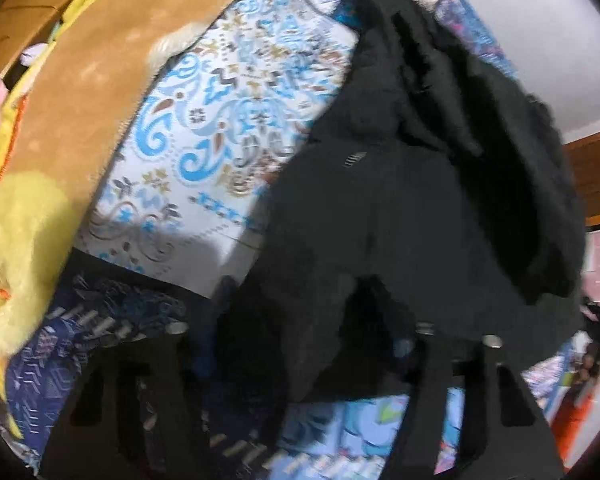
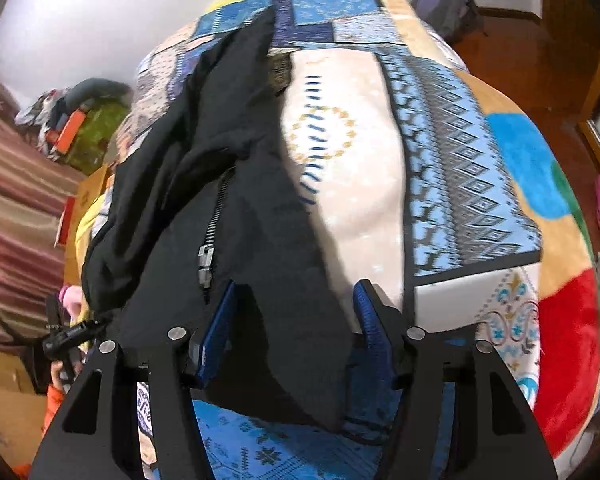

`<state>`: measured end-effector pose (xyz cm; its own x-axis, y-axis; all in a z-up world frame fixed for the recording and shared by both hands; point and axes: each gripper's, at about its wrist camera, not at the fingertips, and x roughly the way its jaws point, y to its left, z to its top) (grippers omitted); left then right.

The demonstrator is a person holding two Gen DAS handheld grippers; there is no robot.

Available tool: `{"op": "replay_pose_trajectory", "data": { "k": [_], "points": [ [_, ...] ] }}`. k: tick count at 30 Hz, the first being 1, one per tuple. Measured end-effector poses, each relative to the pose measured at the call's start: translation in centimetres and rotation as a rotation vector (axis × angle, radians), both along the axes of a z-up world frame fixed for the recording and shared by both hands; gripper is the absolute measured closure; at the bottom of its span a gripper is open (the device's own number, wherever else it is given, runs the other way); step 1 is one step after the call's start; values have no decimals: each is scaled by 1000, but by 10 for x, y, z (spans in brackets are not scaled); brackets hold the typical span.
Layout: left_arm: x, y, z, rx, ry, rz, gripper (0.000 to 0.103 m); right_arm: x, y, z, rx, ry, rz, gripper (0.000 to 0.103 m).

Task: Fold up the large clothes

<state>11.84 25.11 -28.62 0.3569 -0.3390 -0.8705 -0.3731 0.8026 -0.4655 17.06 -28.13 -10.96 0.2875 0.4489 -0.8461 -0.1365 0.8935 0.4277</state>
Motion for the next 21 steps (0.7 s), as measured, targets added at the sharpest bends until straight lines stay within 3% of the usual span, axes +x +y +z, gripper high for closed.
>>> {"op": "replay_pose_trajectory", "data": {
  "k": [1,3,4,7,8,15,21],
  "points": [
    [-2,-1,3,-26,-13,-1,65,0,1,0,8,-6,4,46],
    [-2,-5,13,-58,-49,-8,76,1,-2,-1,57,2,-2,56],
    [0,-9,20,-44,-63,-19,78,1,-3,-1,77,8,-11,59],
    [9,-25,47,20,-123,-57,81,1,-6,4,108,25,-32,90],
    [12,-31,56,30,-147,-66,82,1,-6,7,130,27,-28,93],
    [46,-70,137,75,-322,-143,85,9,15,54,184,-81,11,96],
    [76,-50,183,-15,-429,-114,86,58,38,82,214,-145,30,97]
  ]
}}
